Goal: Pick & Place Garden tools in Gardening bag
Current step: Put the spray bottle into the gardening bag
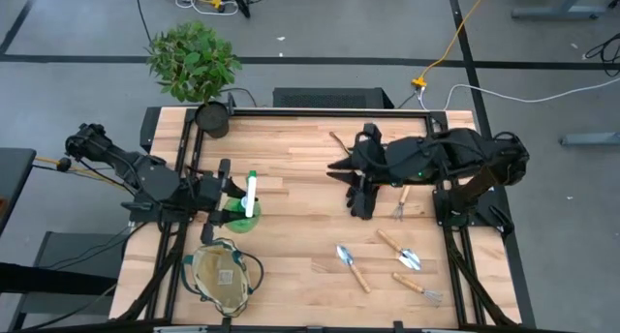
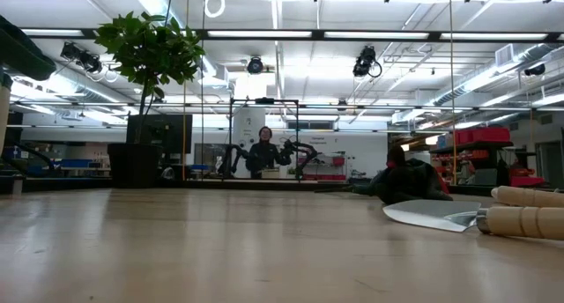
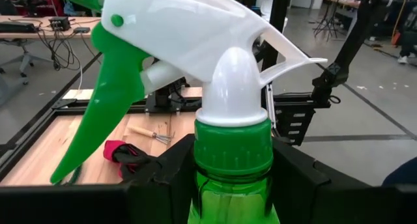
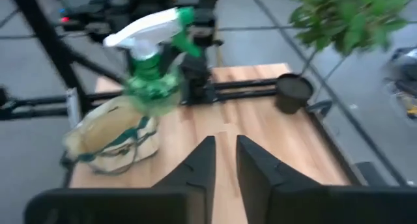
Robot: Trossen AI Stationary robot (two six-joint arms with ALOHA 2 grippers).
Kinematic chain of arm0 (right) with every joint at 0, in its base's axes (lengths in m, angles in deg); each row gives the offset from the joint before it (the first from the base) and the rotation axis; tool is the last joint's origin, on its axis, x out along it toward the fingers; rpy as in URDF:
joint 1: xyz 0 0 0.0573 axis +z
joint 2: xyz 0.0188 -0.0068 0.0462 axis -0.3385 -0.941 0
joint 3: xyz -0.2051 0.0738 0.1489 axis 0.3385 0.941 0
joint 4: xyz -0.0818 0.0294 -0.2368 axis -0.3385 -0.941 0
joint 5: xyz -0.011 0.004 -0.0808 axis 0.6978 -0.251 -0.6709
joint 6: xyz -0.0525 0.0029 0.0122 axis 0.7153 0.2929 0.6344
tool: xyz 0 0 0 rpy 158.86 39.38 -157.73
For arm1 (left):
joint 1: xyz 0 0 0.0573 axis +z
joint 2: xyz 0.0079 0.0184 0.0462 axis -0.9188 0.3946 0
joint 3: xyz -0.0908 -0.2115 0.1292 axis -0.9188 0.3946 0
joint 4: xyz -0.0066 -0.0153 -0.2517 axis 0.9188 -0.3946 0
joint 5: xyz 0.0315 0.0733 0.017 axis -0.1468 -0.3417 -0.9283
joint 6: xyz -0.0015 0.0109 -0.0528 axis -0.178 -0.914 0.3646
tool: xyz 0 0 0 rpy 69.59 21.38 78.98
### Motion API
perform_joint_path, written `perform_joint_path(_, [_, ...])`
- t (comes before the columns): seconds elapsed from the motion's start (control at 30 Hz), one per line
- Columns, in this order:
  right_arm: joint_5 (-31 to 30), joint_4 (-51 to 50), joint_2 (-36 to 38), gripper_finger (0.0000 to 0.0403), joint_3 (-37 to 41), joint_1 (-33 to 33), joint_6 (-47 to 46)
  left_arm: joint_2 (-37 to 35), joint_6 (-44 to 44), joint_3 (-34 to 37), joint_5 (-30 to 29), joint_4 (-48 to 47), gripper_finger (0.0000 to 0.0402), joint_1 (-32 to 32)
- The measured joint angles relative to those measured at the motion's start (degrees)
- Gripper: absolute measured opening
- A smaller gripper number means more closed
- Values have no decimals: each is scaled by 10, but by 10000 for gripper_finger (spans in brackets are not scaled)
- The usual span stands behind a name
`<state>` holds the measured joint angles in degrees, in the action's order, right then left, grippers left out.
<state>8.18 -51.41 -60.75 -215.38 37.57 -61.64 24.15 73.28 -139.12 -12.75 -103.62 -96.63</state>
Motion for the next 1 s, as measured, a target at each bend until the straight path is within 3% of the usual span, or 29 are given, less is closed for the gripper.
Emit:
perform_joint_path(0.23, [45, 59, 2, 6, 101, 7, -17, 0, 2, 0, -2, 3, 166, 0])
perform_joint_path(0.5, [137, 207, 20, 2, 209, -46, 20, 0, 22, 0, -7, 3, 166, 0])
perform_joint_path(0.7, [185, 303, 118, 2, 331, -92, 42, 0, 32, 0, -17, 5, 166, 0])
perform_joint_path(1.0, [162, 379, 317, 1, 529, -113, 88, 0, 36, 0, -27, 9, 166, 1])
